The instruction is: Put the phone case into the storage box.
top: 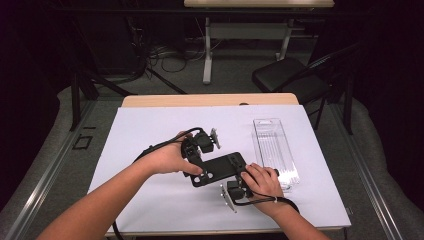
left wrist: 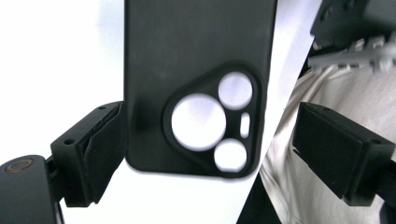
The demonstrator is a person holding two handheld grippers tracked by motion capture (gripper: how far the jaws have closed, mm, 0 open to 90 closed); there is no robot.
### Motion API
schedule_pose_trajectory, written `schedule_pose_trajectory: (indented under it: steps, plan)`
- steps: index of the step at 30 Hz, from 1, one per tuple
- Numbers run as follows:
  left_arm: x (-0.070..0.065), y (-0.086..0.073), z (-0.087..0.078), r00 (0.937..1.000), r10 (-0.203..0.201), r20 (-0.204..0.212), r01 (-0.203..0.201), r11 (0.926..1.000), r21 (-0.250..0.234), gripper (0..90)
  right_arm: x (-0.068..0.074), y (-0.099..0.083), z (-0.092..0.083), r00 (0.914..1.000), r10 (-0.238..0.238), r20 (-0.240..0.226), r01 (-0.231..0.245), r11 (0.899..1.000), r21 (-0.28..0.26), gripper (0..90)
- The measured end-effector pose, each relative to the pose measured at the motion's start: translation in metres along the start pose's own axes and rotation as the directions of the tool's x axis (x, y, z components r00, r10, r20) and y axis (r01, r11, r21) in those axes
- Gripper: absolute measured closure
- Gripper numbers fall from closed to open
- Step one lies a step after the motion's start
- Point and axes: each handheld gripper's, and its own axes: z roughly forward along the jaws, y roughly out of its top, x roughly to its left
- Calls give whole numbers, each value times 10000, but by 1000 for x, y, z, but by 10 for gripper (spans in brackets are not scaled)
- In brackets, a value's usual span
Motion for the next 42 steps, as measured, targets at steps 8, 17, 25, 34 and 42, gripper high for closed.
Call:
schedule_pose_trajectory:
  steps: [8,17,25,34,42]
  plan:
    - [4,-16,-7,9998,-95,-199,93,9999,-84,119,-3,-8,-2,9999,121,-18,-121,9998,143,884]
    - [11,-31,-7,9986,-401,-358,394,9990,-198,123,-6,-12,-4,10000,36,-71,-34,9997,243,884]
    - [15,-37,-9,9982,-460,-376,449,9985,-297,123,-6,-12,-4,9997,233,-7,-233,9996,144,883]
    - [18,-40,-11,9982,-459,-398,440,9979,-483,142,-10,-12,-5,9994,202,-264,-195,9995,241,884]
    - [22,-48,-18,9968,-520,-600,471,9957,-802,159,-13,-12,-5,9954,726,-623,-731,9973,-59,884]
